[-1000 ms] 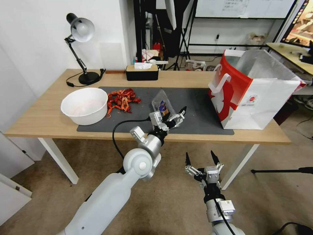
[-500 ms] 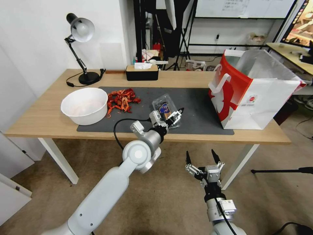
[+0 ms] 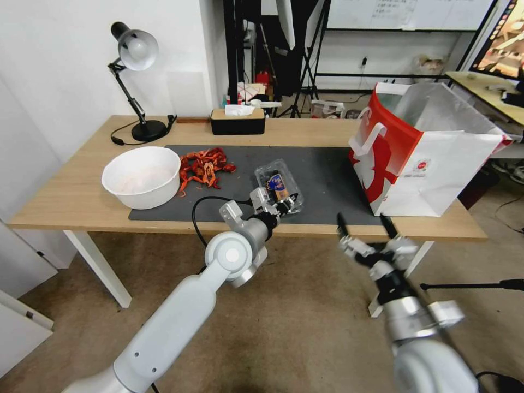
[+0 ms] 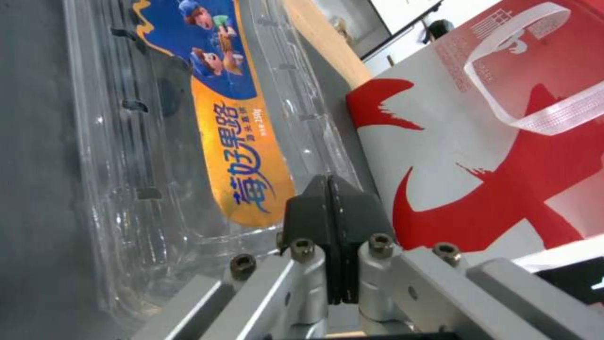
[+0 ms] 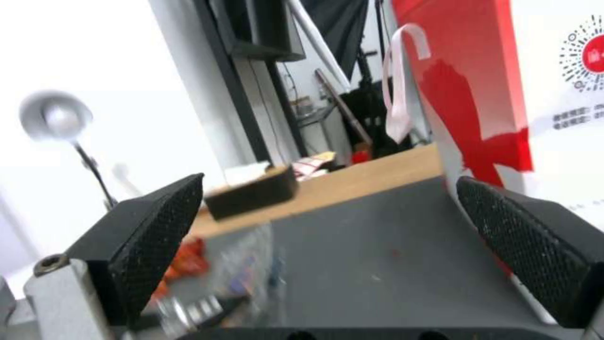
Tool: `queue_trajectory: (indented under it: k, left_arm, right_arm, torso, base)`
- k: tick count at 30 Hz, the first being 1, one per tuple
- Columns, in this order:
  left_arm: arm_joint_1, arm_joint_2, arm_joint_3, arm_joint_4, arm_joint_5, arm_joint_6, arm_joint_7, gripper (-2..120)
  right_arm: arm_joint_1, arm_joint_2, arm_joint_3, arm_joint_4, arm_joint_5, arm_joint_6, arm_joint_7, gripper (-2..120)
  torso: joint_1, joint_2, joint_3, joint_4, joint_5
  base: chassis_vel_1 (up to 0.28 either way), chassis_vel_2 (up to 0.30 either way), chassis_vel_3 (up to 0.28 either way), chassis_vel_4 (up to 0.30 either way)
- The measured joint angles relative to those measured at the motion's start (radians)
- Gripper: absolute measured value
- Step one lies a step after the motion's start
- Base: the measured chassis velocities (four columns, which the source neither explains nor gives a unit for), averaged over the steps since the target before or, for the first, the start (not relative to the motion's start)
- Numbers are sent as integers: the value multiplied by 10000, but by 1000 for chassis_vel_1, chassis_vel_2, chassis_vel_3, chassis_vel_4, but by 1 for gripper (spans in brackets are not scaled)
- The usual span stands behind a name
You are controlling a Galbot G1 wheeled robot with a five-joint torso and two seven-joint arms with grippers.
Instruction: Close the takeout container lid, then place the container into the takeout bag.
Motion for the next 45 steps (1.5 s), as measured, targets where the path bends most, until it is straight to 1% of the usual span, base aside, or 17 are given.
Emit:
queue_trajectory:
  k: [2,3,4,7,9,11,12,15,16,19,26,29,33,34,37,40,45]
  left_arm:
    - [-3,31,1,4,1,10,-2,0]
    - [-3,31,1,4,1,10,-2,0]
    - [-5,47,1,5,1,14,-2,0]
    - [-17,85,-1,15,3,29,-3,0]
    - [-22,91,-1,17,3,32,-2,0]
    - [-28,102,1,18,5,57,-6,0]
    - [-28,102,1,18,5,57,-6,0]
    - [-38,124,14,33,14,74,-13,0]
    - [-38,124,14,33,14,74,-13,0]
    - [-48,142,28,56,23,96,-23,0]
    - [-29,142,11,110,30,105,-67,0]
    - [-40,154,4,111,30,104,-68,0]
    - [-54,153,-12,111,29,96,-60,0]
    - [-54,153,-12,111,29,96,-60,0]
    - [-17,151,-28,112,27,90,-47,0]
    - [15,152,-35,110,27,88,-45,0]
    - [21,160,-40,106,27,86,-29,0]
  right_arm:
    - [491,-493,284,113,2188,-686,640,100]
    - [491,-493,284,113,2188,-686,640,100]
    - [785,-741,365,100,3207,-989,1040,100]
    - [1708,-1381,293,-376,5195,-1590,1909,100]
    - [1957,-1502,202,-535,5492,-1689,2076,100]
    - [3022,-1855,-241,-1254,6492,-2022,2665,100]
    - [3022,-1855,-241,-1254,6492,-2022,2665,100]
    - [4310,-2035,-813,-2142,7240,-2404,3264,100]
    - [4310,-2035,-813,-2142,7240,-2404,3264,100]
    - [5411,-2045,-1400,-2924,7676,-3024,3880,100]
    - [6702,-2016,-2384,-3931,7808,-3811,4269,100]
    - [7637,-1989,-3158,-4586,7838,-4467,4570,100]
    - [8438,-1896,-3789,-5155,7834,-5127,5019,100]
    - [8438,-1896,-3789,-5155,7834,-5127,5019,100]
    - [9037,-1788,-4089,-5671,7953,-5928,5359,100]
    - [9336,-1767,-4310,-5971,8097,-6290,5528,100]
    - [9711,-1805,-4782,-6406,8427,-6430,5722,100]
  torso:
    - [0,0,0,-1,0]
    - [0,0,0,-1,0]
    - [0,0,0,-1,0]
    - [0,0,0,0,-1]
    - [0,-1,0,-2,0]
    - [1,0,1,1,0]
    - [1,0,1,1,0]
    - [1,-1,3,2,-2]
    - [1,-1,3,2,-2]
    - [2,-1,3,1,-2]
    - [1,-1,2,1,-1]
    - [1,0,2,0,-2]
    - [1,1,1,1,-3]
    - [1,1,1,1,-3]
    - [2,1,1,0,-3]
    - [1,1,1,-1,-2]
    - [2,1,1,-1,-2]
  base:
    - [0,0,0,0]
    - [0,0,0,0]
    - [0,0,0,0]
    - [0,0,0,0]
    - [0,0,0,0]
    - [0,0,0,0]
    - [0,0,0,0]
    - [0,0,0,0]
    - [0,0,0,0]
    - [0,0,0,0]
    - [0,0,0,0]
    - [0,0,0,0]
    - [0,0,0,0]
    - [0,0,0,0]
    - [0,0,0,0]
    - [0,0,0,0]
    - [0,0,0,0]
